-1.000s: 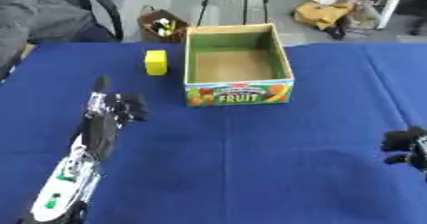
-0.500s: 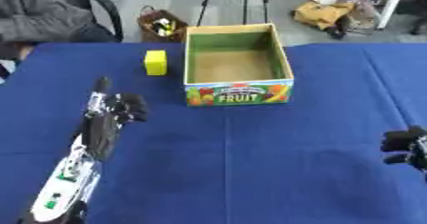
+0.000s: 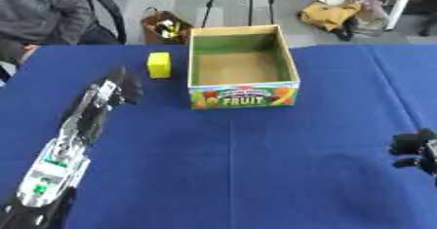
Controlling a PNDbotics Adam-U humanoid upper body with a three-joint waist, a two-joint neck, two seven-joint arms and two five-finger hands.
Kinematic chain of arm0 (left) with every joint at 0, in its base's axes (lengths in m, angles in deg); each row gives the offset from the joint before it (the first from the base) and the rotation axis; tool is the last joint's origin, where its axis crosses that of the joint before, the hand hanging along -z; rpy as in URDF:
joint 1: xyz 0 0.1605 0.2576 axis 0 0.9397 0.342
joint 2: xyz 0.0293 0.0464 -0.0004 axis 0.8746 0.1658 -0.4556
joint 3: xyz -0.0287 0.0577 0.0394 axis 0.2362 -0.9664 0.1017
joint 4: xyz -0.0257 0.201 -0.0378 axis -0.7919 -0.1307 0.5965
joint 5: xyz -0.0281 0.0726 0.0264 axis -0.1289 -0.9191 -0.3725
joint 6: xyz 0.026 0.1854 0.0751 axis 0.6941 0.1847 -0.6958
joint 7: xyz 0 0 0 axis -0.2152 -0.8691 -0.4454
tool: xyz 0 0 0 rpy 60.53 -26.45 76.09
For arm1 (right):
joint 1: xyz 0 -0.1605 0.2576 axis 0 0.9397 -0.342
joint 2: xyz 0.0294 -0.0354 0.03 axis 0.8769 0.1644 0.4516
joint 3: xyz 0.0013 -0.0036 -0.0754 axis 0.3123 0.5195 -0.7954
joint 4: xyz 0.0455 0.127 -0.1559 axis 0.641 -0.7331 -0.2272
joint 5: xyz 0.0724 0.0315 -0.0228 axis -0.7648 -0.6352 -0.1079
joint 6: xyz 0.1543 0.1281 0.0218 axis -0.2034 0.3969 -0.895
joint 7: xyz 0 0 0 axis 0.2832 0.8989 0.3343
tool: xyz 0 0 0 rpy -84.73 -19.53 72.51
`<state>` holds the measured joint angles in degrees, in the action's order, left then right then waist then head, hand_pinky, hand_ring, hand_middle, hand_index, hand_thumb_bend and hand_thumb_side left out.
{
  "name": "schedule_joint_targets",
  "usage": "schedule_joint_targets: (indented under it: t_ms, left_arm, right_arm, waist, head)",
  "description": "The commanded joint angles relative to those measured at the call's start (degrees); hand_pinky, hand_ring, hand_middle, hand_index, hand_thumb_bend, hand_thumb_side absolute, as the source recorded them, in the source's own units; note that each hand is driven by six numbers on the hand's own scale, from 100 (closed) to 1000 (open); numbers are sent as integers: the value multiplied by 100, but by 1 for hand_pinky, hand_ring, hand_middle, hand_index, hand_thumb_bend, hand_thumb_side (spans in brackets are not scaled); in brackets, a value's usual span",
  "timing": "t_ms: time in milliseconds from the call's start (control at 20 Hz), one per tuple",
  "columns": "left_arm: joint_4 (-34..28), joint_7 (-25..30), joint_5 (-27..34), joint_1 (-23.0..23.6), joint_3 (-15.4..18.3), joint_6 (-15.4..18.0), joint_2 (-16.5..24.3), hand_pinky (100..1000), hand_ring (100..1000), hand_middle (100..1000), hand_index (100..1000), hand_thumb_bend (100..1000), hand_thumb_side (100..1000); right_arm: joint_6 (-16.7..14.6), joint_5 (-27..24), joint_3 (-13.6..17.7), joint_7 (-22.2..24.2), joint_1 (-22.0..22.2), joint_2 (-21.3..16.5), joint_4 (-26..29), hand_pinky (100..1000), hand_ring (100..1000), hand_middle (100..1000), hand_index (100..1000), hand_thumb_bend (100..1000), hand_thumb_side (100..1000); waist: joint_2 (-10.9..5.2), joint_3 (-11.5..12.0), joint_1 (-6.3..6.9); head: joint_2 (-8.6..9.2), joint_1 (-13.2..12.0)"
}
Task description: Pick up objects on the table and place them in the box.
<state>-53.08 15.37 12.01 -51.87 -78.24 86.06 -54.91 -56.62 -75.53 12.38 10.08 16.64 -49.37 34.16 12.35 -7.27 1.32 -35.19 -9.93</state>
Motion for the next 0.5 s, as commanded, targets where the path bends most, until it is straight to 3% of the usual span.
schedule_joint_targets:
  t_ms: [50,200,300,350,500]
  left_arm:
    - [206,-11,-934,-351,84,38,605,700,720,683,782,448,675]
    - [808,277,-2427,-936,-48,43,1104,760,772,738,822,415,571]
    - [1140,416,-3161,-1195,-72,154,1175,760,772,738,822,415,571]
    - [1363,526,-3583,-1412,-133,193,1276,816,806,774,841,431,463]
    - [2062,755,-4841,-2025,-244,406,1329,830,814,783,844,430,423]
  right_arm:
    - [-20,-7,6,30,-41,-69,45,571,658,595,701,100,1000]
    - [-22,-5,-10,44,-41,-84,48,571,657,595,701,100,999]
    - [-22,-6,-14,49,-41,-86,49,571,657,595,701,100,999]
    - [-23,-4,-27,60,-42,-93,49,571,657,595,701,100,999]
    - [-26,3,-44,82,-42,-106,49,571,657,595,701,100,999]
  waist:
    - [-105,-32,1]
    - [-105,-112,1]
    - [-103,-132,-1]
    - [-105,-166,7]
    - [-104,-217,15]
  head:
    - [-13,-2]
    - [-6,-39]
    - [-3,-47]
    - [-8,-56]
    - [-14,-62]
